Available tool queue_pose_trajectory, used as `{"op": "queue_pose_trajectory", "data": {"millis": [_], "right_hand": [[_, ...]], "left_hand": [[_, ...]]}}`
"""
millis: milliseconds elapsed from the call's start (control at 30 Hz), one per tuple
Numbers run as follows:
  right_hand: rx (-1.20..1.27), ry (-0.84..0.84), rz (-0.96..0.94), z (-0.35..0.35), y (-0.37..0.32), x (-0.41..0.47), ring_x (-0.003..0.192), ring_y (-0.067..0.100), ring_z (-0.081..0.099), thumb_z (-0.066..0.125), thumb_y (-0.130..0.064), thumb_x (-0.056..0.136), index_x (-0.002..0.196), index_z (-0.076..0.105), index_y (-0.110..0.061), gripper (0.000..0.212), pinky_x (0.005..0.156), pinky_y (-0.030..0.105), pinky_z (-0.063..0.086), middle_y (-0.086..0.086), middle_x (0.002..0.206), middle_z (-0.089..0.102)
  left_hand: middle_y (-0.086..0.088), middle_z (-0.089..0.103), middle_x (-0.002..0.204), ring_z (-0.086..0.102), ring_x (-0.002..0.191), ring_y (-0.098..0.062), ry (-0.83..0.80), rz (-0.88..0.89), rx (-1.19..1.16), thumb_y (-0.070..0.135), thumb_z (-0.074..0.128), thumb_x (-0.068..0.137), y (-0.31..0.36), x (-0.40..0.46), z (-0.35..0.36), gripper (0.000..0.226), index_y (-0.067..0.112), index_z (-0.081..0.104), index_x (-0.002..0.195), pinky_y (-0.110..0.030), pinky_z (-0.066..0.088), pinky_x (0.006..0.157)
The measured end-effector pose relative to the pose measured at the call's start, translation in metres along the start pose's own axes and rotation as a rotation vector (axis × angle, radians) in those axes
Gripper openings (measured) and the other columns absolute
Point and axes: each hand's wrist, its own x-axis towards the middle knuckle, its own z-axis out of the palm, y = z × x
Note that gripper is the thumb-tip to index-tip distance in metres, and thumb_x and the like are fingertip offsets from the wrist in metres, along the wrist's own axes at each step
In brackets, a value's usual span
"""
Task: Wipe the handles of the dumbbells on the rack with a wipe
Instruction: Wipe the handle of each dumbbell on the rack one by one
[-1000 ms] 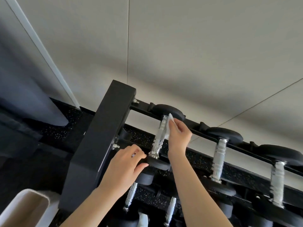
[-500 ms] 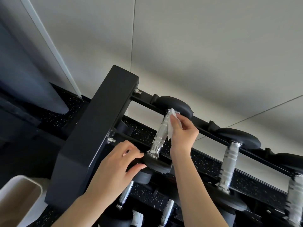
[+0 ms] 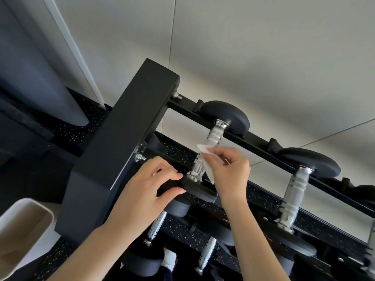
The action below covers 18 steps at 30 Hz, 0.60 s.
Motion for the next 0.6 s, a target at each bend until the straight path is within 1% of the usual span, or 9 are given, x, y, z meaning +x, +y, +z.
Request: {"op": "queue_pose_trajectory", "data": {"millis": [33,133,233,300,400,500,600], "right_hand": [[-0.022,-0.045,-0.012,-0.001,0.002,-0.006,0.075,0.005,0.059,0.078,-0.017,0.073,0.077,0.071,-0.023,0.010,0.065,0.016,0.048,-0.004,0.086,0.066],[-0.099,-0.159,-0.059,-0.003,0.006,-0.015,0.072,0.002,0.057,0.079,-0.015,0.072,0.077,0.074,-0.020,0.008,0.063,0.008,0.043,-0.003,0.084,0.064],[-0.179,-0.242,-0.131,-0.007,0.004,-0.017,0.069,-0.008,0.054,0.080,-0.016,0.070,0.077,0.076,-0.017,0.008,0.061,0.005,0.038,-0.003,0.079,0.062],[-0.219,-0.321,-0.138,-0.012,0.000,-0.016,0.066,-0.013,0.051,0.080,-0.018,0.072,0.080,0.077,-0.016,0.009,0.061,0.004,0.036,-0.006,0.077,0.061],[-0.235,-0.436,-0.120,-0.018,-0.006,-0.013,0.066,-0.014,0.049,0.076,-0.017,0.076,0.085,0.077,-0.019,0.009,0.062,0.005,0.036,-0.009,0.078,0.060],[-0.285,-0.509,-0.142,-0.019,-0.009,-0.009,0.070,-0.013,0.048,0.072,-0.014,0.080,0.086,0.077,-0.021,0.010,0.066,0.005,0.036,-0.006,0.082,0.059],[-0.308,-0.527,-0.158,-0.019,-0.010,-0.008,0.071,-0.019,0.045,0.071,-0.011,0.081,0.087,0.076,-0.019,0.011,0.068,0.002,0.034,-0.008,0.079,0.055]], "left_hand": [[0.012,0.056,0.100,0.058,0.091,-0.006,-0.001,0.000,-0.004,0.043,0.061,0.084,0.000,0.000,0.000,0.027,0.019,0.067,0.095,-0.027,0.049,0.074],[0.011,0.057,0.099,0.058,0.092,-0.006,0.006,-0.005,-0.020,0.044,0.062,0.083,0.001,0.001,-0.001,0.028,0.019,0.068,0.096,-0.028,0.049,0.074],[0.011,0.057,0.098,0.059,0.090,-0.007,0.019,-0.013,-0.024,0.046,0.062,0.081,0.003,-0.001,0.000,0.032,0.019,0.068,0.096,-0.028,0.049,0.072],[0.013,0.056,0.098,0.059,0.088,-0.007,0.036,-0.034,-0.008,0.049,0.063,0.080,0.006,-0.001,0.001,0.033,0.020,0.068,0.095,-0.028,0.048,0.069],[0.013,0.055,0.096,0.059,0.088,-0.010,0.067,-0.065,0.006,0.050,0.064,0.078,0.010,-0.002,0.005,0.033,0.021,0.066,0.091,-0.031,0.049,0.068],[0.008,0.057,0.096,0.061,0.089,-0.015,0.089,-0.067,0.006,0.049,0.065,0.078,0.012,-0.002,0.007,0.033,0.017,0.067,0.089,-0.036,0.051,0.069],[0.007,0.058,0.096,0.062,0.090,-0.016,0.102,-0.078,-0.018,0.047,0.066,0.078,0.012,-0.002,0.008,0.034,0.015,0.068,0.089,-0.036,0.051,0.070]]}}
